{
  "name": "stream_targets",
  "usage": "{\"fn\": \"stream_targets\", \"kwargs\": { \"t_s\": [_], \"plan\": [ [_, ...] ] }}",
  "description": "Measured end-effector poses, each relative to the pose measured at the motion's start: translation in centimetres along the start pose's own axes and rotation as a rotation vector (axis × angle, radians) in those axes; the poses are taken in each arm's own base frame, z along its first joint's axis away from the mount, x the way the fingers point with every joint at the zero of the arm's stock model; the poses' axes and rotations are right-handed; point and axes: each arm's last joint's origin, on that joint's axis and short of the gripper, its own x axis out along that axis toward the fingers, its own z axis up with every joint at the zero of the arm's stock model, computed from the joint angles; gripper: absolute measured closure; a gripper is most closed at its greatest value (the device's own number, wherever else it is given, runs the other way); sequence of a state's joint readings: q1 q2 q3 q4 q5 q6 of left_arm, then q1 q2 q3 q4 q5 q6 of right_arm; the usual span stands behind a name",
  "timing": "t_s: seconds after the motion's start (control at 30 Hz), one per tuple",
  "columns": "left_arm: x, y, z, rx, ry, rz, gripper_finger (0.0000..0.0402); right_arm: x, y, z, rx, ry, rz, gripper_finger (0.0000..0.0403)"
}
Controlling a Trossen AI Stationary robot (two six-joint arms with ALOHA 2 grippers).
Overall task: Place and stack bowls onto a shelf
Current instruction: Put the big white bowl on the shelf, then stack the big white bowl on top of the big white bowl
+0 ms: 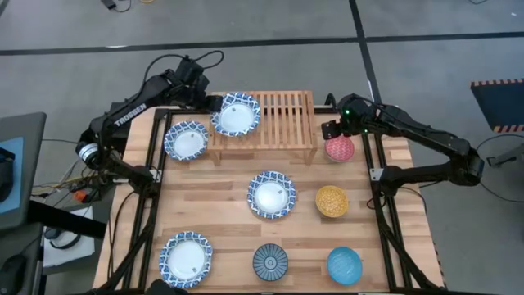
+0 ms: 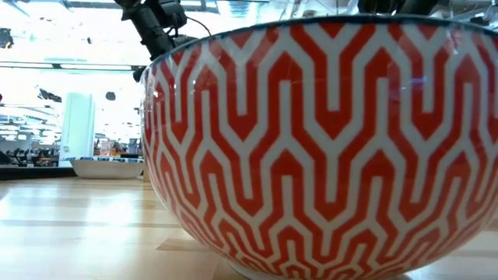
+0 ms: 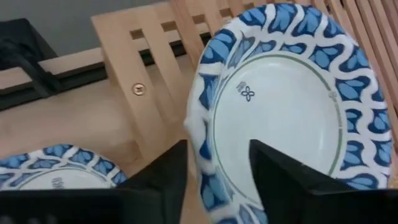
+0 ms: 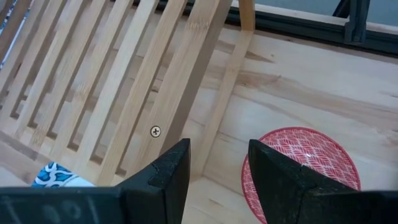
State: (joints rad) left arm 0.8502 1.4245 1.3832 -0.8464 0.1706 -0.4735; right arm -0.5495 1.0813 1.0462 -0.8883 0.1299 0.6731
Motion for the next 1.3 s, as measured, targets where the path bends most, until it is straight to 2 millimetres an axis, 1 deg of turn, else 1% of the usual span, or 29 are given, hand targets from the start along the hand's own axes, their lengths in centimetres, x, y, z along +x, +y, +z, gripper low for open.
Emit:
{"fn": "stream_targets", "kwargs": {
  "t_s": [0.17, 0.3, 0.4, 0.57, 0.7, 0.77, 0.9, 1.07, 1.17, 1.3],
  "plan": [
    [-3.2, -0.8, 0.7, 0.111, -0.08, -0.004, 0.0179, 0.0, 0.1, 0.2, 0.003, -0.014, 0.009, 0.0215],
    [-5.7, -1.2, 0.9, 0.166, -0.144, 0.046, 0.0147, 0.0, 0.1, 0.4, -0.001, -0.035, 0.021, 0.0215],
    [-7.4, -1.3, 0.7, 0.184, -0.192, 0.062, 0.0139, 0.0, 0.2, 0.5, 0.006, -0.046, 0.031, 0.0215],
    [-10.5, -1.2, -0.4, 0.215, -0.289, 0.092, 0.0139, -0.1, 0.7, 0.2, -0.008, -0.042, 0.051, 0.0215],
    [-13.0, -1.3, -2.2, 0.224, -0.384, 0.115, 0.0138, -0.2, 1.4, 0.0, -0.027, -0.055, 0.087, 0.0215],
    [-13.8, -1.4, -3.5, 0.231, -0.417, 0.091, 0.0138, -0.3, 1.9, 0.1, -0.022, -0.079, 0.124, 0.0215],
    [-14.4, -1.8, -6.6, 0.245, -0.461, -0.01, 0.0138, -0.7, 3.3, 0.3, -0.028, -0.15, 0.233, 0.0215],
    [-14.2, -2.0, -10.5, 0.291, -0.444, -0.14, 0.0138, -1.4, 4.9, 0.7, -0.037, -0.231, 0.371, 0.0215],
    [-13.8, -2.1, -12.4, 0.316, -0.405, -0.184, 0.0138, -1.8, 5.5, 0.9, -0.043, -0.275, 0.424, 0.0215],
    [-13.4, -2.3, -14.2, 0.362, -0.363, -0.222, 0.0138, -2.1, 6.1, 1.0, -0.044, -0.309, 0.474, 0.0215]
  ]
}}
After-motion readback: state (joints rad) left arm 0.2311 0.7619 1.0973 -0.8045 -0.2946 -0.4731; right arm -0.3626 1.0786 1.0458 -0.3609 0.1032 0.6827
